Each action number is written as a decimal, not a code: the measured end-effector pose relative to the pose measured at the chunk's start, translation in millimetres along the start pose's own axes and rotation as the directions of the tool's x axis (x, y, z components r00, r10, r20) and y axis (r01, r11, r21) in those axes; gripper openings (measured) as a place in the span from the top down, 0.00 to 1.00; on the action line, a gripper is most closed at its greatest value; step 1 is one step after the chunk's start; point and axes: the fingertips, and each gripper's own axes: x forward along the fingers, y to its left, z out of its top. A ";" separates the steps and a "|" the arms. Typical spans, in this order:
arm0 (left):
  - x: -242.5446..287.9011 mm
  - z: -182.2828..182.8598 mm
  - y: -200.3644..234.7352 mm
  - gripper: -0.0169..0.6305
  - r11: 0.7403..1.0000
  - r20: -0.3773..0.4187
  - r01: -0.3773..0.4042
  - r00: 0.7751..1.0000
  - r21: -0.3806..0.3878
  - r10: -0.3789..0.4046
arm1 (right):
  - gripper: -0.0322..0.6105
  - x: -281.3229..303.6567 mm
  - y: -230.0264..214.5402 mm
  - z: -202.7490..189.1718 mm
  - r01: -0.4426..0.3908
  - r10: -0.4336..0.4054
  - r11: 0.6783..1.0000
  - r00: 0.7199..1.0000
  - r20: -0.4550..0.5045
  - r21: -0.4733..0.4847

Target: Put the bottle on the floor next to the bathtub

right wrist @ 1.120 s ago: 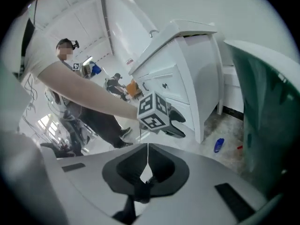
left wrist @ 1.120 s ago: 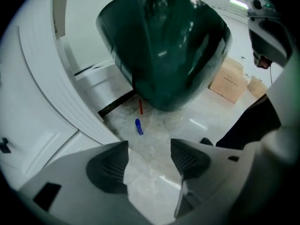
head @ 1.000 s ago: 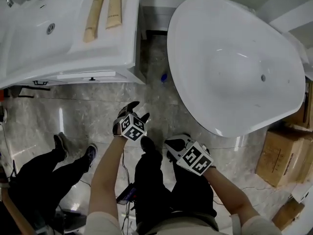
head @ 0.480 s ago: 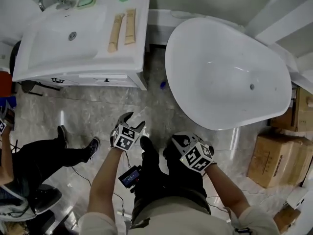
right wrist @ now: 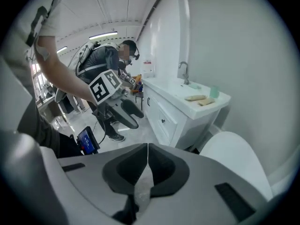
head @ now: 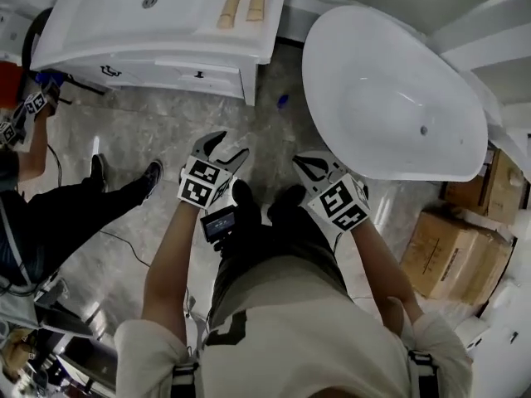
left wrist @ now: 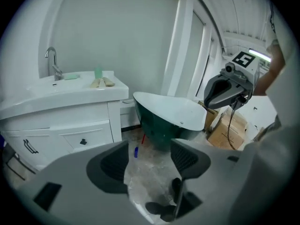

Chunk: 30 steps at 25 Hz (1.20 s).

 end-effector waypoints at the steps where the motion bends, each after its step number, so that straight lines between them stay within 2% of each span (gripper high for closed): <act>1: -7.0 0.6 1.5 0.47 1.000 0.009 0.000 1.000 0.003 0.000 | 0.91 4.0 4.4 6.3 -0.008 0.008 1.000 1.000 0.005 0.010; 5: -42.0 -4.3 11.6 0.47 0.999 0.051 -0.022 0.998 -0.026 0.023 | 0.91 17.3 32.1 27.2 -0.052 0.052 0.998 0.999 0.008 0.021; 11: -90.7 -12.0 27.9 0.47 0.989 0.131 -0.036 0.990 -0.142 0.055 | 0.91 29.4 68.0 51.6 -0.094 0.094 0.995 0.996 0.010 0.028; 19: -137.6 -2.8 29.7 0.47 0.992 0.188 -0.037 0.980 -0.124 0.060 | 0.91 38.9 100.2 84.9 -0.151 0.151 0.988 0.988 0.034 0.025; 24: -157.4 -0.1 41.3 0.47 0.987 0.228 -0.057 0.969 -0.152 0.091 | 0.91 46.5 112.9 109.1 -0.212 0.212 0.977 0.977 0.036 0.004; 30: -164.4 3.7 31.8 0.47 0.986 0.256 -0.045 0.963 -0.161 0.086 | 0.91 49.7 113.6 113.5 -0.234 0.233 0.972 0.970 0.067 0.001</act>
